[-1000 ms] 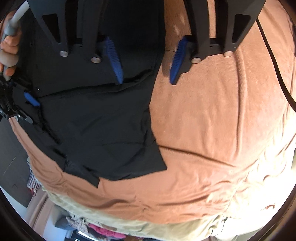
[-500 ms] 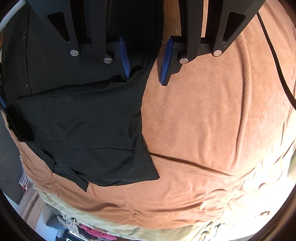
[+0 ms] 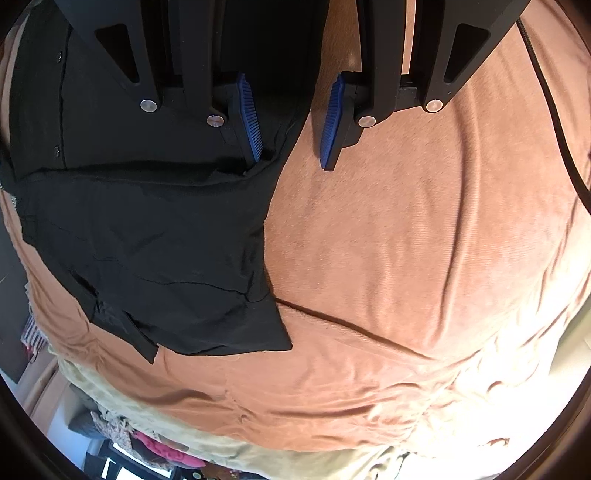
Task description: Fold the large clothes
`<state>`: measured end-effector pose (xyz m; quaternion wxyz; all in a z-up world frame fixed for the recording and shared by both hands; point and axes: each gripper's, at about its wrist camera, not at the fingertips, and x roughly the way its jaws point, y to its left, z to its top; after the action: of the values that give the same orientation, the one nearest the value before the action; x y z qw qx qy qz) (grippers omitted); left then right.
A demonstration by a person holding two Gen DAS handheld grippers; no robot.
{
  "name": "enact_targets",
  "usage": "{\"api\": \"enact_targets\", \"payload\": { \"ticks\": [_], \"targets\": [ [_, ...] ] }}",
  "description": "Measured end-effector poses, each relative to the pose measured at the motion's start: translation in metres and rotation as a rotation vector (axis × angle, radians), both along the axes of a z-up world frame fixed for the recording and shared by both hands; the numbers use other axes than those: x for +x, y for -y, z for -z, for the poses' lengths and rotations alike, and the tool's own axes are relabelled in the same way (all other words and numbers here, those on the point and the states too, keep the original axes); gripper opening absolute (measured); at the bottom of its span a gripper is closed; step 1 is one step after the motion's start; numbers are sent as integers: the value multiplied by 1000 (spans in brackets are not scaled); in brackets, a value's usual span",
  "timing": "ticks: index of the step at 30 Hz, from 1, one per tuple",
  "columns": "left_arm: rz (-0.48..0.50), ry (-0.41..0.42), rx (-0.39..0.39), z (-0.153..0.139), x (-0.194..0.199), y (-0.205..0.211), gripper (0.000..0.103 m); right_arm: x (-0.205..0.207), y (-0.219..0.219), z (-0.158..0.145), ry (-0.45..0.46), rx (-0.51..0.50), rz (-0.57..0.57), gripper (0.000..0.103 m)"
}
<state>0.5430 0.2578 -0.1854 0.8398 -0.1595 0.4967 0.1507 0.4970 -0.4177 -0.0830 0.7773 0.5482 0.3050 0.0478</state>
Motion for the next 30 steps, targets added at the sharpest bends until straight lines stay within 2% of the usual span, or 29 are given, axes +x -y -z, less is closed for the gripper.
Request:
{"api": "enact_targets", "payload": {
  "ticks": [1, 2, 3, 6, 11, 17, 19, 22, 24, 27, 30],
  "targets": [
    [-5, -1, 4, -2, -1, 1, 35, 2, 2, -5, 3, -15, 9, 43],
    [-13, 3, 14, -6, -3, 3, 34, -2, 8, -10, 2, -40, 26, 64],
    [-19, 15, 28, -11, -5, 6, 35, -6, 13, -15, -1, -63, 51, 71],
    [0, 42, 50, -24, -5, 17, 35, -24, 35, -20, -20, -95, 109, 71],
    [58, 67, 32, -39, 7, 41, 35, -46, 71, -17, -59, -103, 210, 71],
    [130, 72, 22, -44, 28, 75, 35, -55, 110, -9, -72, -123, 286, 70],
    [141, 80, 8, -45, 30, 83, 35, -54, 123, -8, -63, -135, 318, 67],
    [163, 103, 24, -50, 32, 95, 35, -61, 137, -1, -58, -147, 356, 48],
    [168, 111, 34, -52, 30, 103, 35, -61, 136, 3, -60, -144, 366, 13],
    [145, 151, -16, -54, 23, 107, 35, -63, 126, -5, 5, -149, 362, 2],
    [105, 188, -36, -55, 16, 111, 35, -62, 105, -23, 87, -195, 333, 2]
  ]
}}
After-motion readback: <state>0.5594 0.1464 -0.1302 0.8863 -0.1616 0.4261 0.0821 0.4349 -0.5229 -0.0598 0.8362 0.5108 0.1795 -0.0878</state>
